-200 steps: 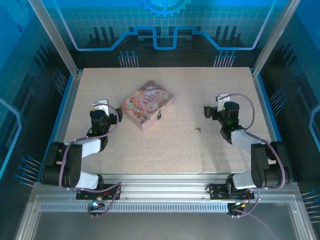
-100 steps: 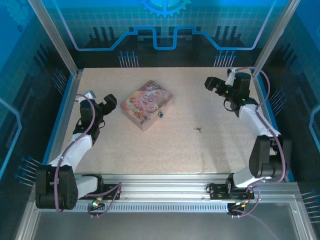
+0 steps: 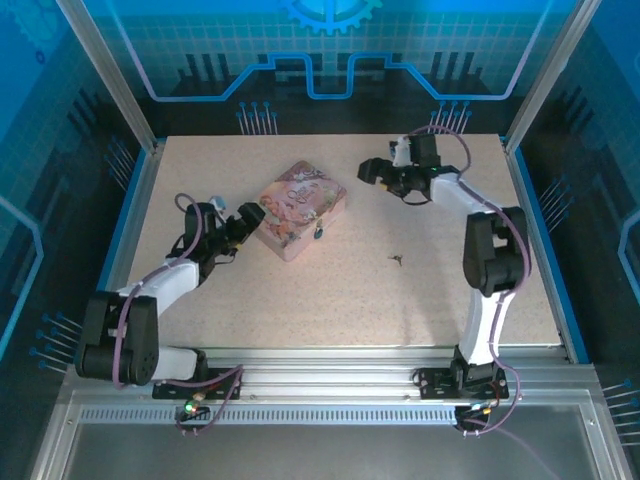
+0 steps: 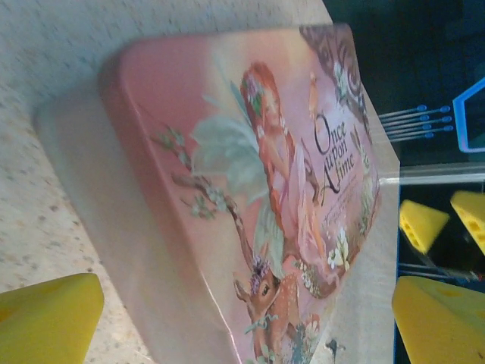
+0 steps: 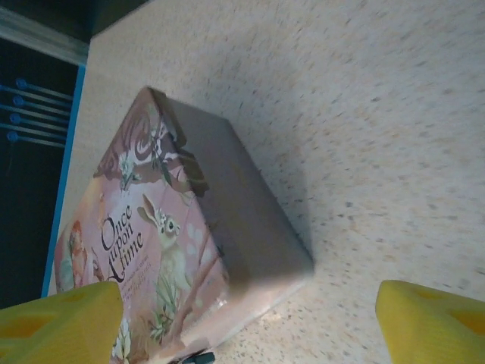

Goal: Unlock the padlock with the key

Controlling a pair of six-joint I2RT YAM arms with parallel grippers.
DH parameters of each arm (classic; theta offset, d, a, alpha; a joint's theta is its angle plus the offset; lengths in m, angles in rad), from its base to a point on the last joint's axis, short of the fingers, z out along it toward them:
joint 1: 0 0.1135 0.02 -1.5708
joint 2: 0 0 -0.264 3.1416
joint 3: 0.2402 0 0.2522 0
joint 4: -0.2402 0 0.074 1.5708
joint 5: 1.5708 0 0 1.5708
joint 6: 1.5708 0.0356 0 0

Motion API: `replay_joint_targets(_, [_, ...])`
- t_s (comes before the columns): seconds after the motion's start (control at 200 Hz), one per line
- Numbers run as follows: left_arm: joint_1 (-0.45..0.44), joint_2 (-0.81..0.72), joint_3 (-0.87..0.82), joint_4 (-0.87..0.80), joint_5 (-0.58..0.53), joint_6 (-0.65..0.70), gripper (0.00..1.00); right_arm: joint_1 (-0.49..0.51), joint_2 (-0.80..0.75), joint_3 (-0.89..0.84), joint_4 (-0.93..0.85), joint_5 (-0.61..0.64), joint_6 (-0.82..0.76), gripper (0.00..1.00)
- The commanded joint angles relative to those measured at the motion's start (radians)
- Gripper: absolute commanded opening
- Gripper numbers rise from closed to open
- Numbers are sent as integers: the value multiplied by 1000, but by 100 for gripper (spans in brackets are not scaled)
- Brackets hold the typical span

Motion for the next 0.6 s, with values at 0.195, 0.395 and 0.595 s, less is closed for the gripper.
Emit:
replay_joint_targets(0.195, [-38,90,27,101,53,-62,99,90,203,270,-175,-74,-42,82])
replay_joint_targets(0.395, [-40,119,43,107,65,-57,97,117,235,333,-250,-105,-115,74])
replay_joint_targets(0.595, [-40,154,72,101,95,-43,94,126,145,219,-247,-130,-184,65])
